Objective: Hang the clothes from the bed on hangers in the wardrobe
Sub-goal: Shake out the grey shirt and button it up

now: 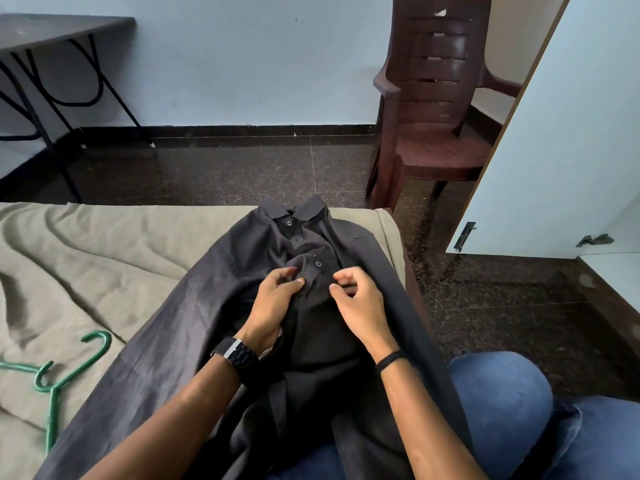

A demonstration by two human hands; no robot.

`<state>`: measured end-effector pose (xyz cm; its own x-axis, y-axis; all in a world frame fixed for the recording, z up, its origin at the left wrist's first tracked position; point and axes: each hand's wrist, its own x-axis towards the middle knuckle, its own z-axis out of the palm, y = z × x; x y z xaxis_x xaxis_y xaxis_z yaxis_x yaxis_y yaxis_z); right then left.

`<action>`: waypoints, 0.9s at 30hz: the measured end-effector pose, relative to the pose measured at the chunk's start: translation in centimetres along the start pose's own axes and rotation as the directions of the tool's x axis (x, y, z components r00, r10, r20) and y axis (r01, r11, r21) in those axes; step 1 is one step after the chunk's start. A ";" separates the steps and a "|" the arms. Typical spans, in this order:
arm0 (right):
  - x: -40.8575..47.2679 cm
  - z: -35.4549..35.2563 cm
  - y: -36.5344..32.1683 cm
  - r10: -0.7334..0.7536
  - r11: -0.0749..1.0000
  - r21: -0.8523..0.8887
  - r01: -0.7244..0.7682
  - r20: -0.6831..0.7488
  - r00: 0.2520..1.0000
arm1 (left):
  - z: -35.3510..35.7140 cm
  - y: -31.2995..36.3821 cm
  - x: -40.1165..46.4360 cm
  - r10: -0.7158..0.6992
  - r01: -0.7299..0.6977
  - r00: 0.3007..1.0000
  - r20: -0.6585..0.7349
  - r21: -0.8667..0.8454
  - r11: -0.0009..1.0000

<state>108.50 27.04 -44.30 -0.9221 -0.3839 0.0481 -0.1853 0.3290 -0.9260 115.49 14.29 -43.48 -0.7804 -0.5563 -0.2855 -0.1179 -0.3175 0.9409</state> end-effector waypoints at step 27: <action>-0.8 3.8 0.8 -0.036 0.842 -0.485 0.236 0.385 0.922 | -7.1 -1.7 -1.9 0.142 -0.128 0.987 0.080 0.921 0.368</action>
<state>110.37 24.31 -46.47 -0.7129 -0.6981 -0.0664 -0.5381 0.6052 -0.5867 121.53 10.40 -45.81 -0.8361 -0.5321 -0.1336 -0.5090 0.6614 0.5509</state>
